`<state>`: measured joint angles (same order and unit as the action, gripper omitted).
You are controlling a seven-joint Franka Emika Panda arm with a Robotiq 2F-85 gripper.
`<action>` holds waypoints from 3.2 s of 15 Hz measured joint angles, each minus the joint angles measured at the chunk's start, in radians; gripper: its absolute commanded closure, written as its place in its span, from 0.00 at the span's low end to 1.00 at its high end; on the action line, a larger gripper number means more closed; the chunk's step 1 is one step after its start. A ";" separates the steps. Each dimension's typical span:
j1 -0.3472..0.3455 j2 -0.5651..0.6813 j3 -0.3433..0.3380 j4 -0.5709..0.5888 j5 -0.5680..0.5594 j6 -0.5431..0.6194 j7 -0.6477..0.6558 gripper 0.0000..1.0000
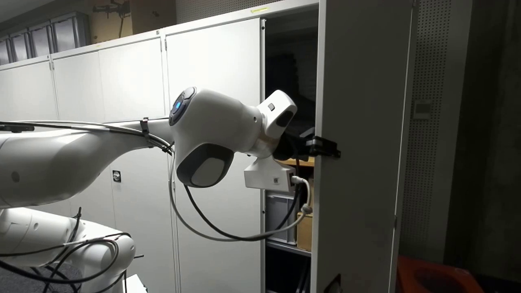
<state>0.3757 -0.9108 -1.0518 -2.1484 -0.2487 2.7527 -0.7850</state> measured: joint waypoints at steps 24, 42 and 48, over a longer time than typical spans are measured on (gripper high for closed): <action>-0.047 -0.060 0.133 -0.107 0.010 -0.005 0.000 0.00; -0.064 -0.069 0.264 -0.165 0.057 -0.069 0.000 0.00; -0.058 -0.068 0.301 -0.178 0.079 -0.088 0.000 0.00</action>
<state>0.3176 -0.9792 -0.7508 -2.3265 -0.1700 2.6651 -0.7850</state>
